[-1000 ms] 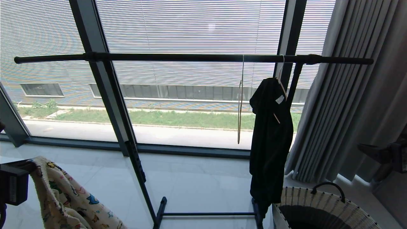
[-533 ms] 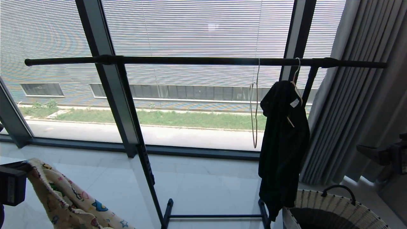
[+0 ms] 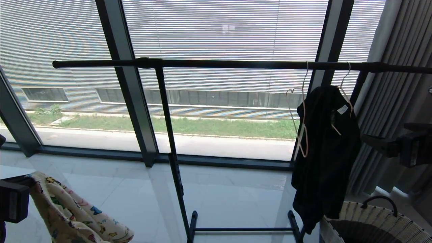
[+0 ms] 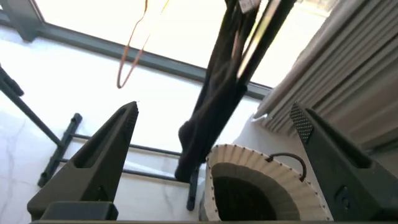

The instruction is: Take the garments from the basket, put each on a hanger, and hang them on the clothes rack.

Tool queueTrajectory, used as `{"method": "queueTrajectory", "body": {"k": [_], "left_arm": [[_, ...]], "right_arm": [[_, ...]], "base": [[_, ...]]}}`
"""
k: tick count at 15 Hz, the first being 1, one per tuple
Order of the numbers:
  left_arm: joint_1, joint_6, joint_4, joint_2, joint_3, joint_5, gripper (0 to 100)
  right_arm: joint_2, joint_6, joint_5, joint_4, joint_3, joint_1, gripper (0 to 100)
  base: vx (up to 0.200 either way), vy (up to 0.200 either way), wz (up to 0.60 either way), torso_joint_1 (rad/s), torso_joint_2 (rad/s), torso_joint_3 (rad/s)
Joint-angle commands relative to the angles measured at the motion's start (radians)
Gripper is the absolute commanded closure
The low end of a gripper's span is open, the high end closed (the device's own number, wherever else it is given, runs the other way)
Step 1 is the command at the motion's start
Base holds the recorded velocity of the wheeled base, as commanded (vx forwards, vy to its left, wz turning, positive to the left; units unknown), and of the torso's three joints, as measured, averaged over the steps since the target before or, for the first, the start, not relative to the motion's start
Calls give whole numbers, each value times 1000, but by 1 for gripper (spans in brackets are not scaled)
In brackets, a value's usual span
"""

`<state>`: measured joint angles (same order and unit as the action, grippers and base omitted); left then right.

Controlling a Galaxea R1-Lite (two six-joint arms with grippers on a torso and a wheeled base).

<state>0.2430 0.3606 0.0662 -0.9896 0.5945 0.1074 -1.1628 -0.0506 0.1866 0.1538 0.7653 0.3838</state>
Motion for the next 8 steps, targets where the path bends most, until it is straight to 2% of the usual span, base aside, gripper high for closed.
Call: {"method": "queueTrajectory", "body": {"k": [1,4,8], "left_arm": [[-1,0,1,9,-8,1,100],[-1,1,1,11,-13,1,100],[-2,4,1,17,-13,1,100]], "right_arm": [[-75,2,1,49,5,35,0],[-186,3,5,156,37,40,0],[-282,23,25,182,97,29,0]], "base": [[200,0,0,7,7,7],[200,0,0,-2,-1,7],[200,0,0,6,4,-4]]}}
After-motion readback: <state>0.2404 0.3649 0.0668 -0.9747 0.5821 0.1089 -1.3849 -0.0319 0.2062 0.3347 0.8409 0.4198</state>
